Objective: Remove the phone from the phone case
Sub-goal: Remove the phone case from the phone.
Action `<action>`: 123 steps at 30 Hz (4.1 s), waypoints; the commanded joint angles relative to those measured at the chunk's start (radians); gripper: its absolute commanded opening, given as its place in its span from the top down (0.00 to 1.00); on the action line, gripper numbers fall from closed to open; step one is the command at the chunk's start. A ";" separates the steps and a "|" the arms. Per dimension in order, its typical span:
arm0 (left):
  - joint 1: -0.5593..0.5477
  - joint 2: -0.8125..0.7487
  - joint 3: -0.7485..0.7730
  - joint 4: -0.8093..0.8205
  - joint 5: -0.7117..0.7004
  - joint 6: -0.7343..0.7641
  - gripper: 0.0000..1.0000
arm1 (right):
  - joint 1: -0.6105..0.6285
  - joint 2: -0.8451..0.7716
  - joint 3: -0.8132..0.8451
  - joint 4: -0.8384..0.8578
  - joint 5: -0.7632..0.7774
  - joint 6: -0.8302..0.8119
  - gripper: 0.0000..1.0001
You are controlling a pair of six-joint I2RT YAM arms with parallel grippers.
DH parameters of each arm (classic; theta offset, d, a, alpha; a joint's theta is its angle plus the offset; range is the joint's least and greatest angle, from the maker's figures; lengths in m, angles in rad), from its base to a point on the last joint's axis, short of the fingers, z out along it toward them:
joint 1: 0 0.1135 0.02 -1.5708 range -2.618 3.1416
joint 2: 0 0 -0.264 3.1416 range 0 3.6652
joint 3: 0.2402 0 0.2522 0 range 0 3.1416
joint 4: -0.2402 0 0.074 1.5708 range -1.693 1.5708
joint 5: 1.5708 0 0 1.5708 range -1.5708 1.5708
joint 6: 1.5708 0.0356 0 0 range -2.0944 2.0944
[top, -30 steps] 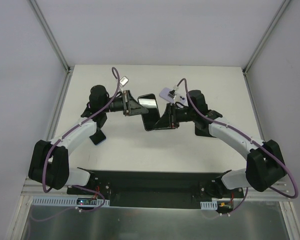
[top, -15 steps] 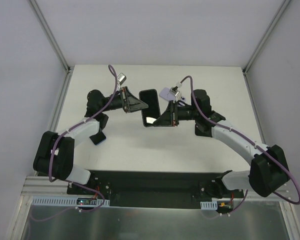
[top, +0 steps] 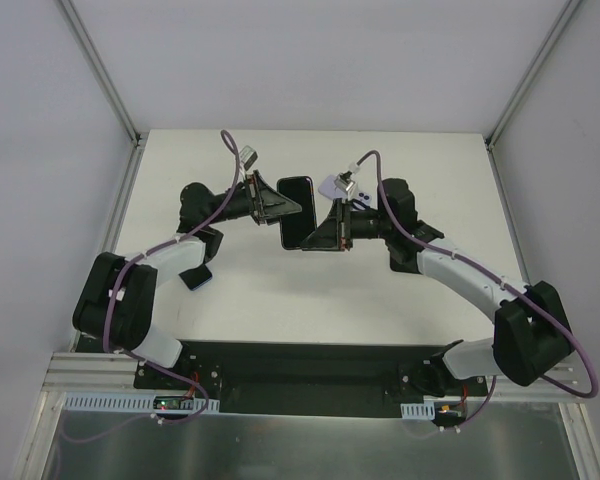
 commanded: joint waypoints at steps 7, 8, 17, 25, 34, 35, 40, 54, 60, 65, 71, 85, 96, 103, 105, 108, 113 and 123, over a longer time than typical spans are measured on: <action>-0.063 0.005 0.067 0.137 0.013 -0.029 1.00 | 0.023 0.018 0.016 0.024 0.065 0.012 0.98; -0.063 0.002 0.064 0.137 0.009 -0.030 1.00 | 0.024 0.016 0.019 0.014 0.068 0.009 0.99; -0.061 -0.064 0.054 0.002 -0.011 0.042 1.00 | 0.021 -0.102 0.200 -0.659 0.469 -0.370 0.52; -0.061 -0.102 0.077 -0.103 -0.020 0.106 1.00 | 0.066 -0.172 0.323 -0.897 0.795 -0.450 0.50; -0.061 -0.136 0.080 -0.230 -0.027 0.177 1.00 | 0.153 -0.201 0.331 -0.887 0.875 -0.437 0.51; -0.061 -0.140 0.081 -0.257 -0.031 0.189 1.00 | 0.161 -0.212 0.329 -0.882 0.885 -0.436 0.51; -0.061 -0.174 0.113 -0.483 -0.069 0.325 1.00 | 0.268 -0.241 0.373 -0.881 1.012 -0.446 0.51; -0.061 -0.208 0.122 -0.566 -0.088 0.358 1.00 | 0.377 -0.054 0.504 -0.994 1.189 -0.463 0.52; -0.061 -0.222 0.131 -0.566 -0.088 0.349 1.00 | 0.383 -0.016 0.487 -1.014 1.235 -0.451 0.52; -0.061 -0.237 0.143 -0.566 -0.089 0.339 1.00 | 0.408 0.021 0.498 -1.055 1.321 -0.451 0.53; -0.056 -0.261 0.159 -0.532 -0.086 0.304 1.00 | 0.420 0.094 0.472 -1.109 1.418 -0.439 0.53; -0.030 -0.301 0.148 -0.428 -0.071 0.209 1.00 | 0.350 0.131 0.340 -0.981 1.260 -0.427 0.55; -0.026 -0.315 0.154 -0.351 -0.073 0.140 1.00 | 0.339 0.223 0.367 -1.043 1.325 -0.416 0.58; -0.026 -0.332 0.171 -0.367 -0.079 0.143 1.00 | 0.351 0.318 0.418 -1.124 1.384 -0.423 0.58; -0.026 -0.332 0.173 -0.364 -0.080 0.138 1.00 | 0.351 0.337 0.420 -1.125 1.376 -0.423 0.58; -0.026 -0.338 0.180 -0.357 -0.082 0.129 1.00 | 0.353 0.358 0.418 -1.128 1.385 -0.419 0.58; -0.023 -0.349 0.185 -0.344 -0.092 0.115 1.00 | 0.351 0.372 0.377 -1.091 1.341 -0.417 0.58; -0.006 -0.376 0.165 -0.302 -0.120 0.059 1.00 | 0.311 0.381 0.288 -0.945 1.152 -0.390 0.58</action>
